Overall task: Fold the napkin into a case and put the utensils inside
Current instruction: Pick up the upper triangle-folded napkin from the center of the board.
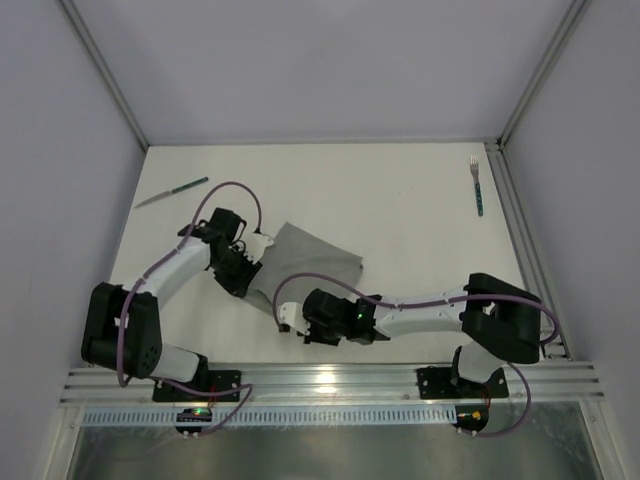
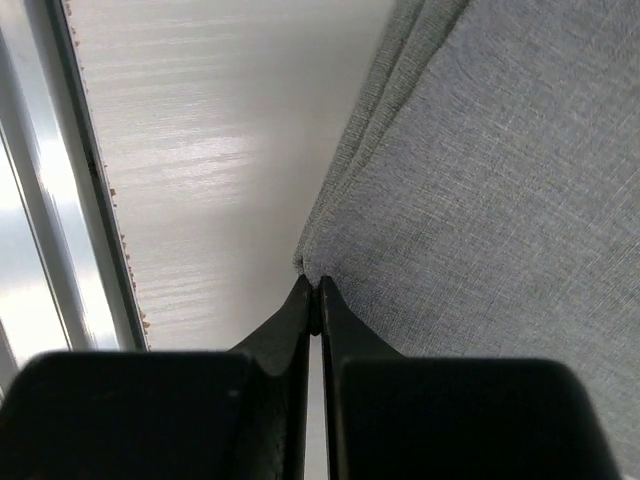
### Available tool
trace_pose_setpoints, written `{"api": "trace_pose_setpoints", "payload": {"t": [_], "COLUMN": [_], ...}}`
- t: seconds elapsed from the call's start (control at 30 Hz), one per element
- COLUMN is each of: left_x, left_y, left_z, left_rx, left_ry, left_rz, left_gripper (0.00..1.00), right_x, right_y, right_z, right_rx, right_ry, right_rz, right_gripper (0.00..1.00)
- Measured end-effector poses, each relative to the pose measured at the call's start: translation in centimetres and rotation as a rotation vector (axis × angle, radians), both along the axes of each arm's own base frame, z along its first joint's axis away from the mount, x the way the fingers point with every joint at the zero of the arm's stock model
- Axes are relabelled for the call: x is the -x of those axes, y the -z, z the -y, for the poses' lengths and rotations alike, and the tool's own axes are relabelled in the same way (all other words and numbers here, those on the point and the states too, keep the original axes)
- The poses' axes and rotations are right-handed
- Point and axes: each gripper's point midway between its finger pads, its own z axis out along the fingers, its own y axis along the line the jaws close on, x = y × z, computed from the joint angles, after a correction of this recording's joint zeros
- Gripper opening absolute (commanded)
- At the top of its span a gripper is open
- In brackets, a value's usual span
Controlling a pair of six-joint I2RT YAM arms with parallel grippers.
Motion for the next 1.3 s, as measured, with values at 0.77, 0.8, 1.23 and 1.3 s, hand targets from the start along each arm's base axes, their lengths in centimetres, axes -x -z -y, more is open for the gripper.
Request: {"api": "trace_pose_setpoints", "payload": {"t": [0.77,0.8,1.23,1.3], "left_x": [3.0,2.4,-2.2,-2.4], "left_y": [-0.2,0.1,1.6,1.8], "left_z": [-0.3,-0.2,0.4,0.4], "left_rx": [-0.024,-0.032,-0.147,-0.15], "left_ry": [0.968,0.988,1.102,1.103], "left_rz": [0.484,0.496,0.626,0.629], "left_gripper": [0.99,0.99,0.7,0.62], "right_x": [-1.6,-1.7,-2.3,-2.5], "right_y": [-1.9,-1.9,-3.2,-3.7], "right_z": [0.6,0.6,0.1,0.2], "right_rx": [-0.27,-0.274,-0.345,-0.359], "right_ry": [0.226,0.23,0.252,0.257], "right_rz": [-0.219,-0.221,-0.249,-0.25], "right_gripper": [0.03,0.03,0.03,0.03]}}
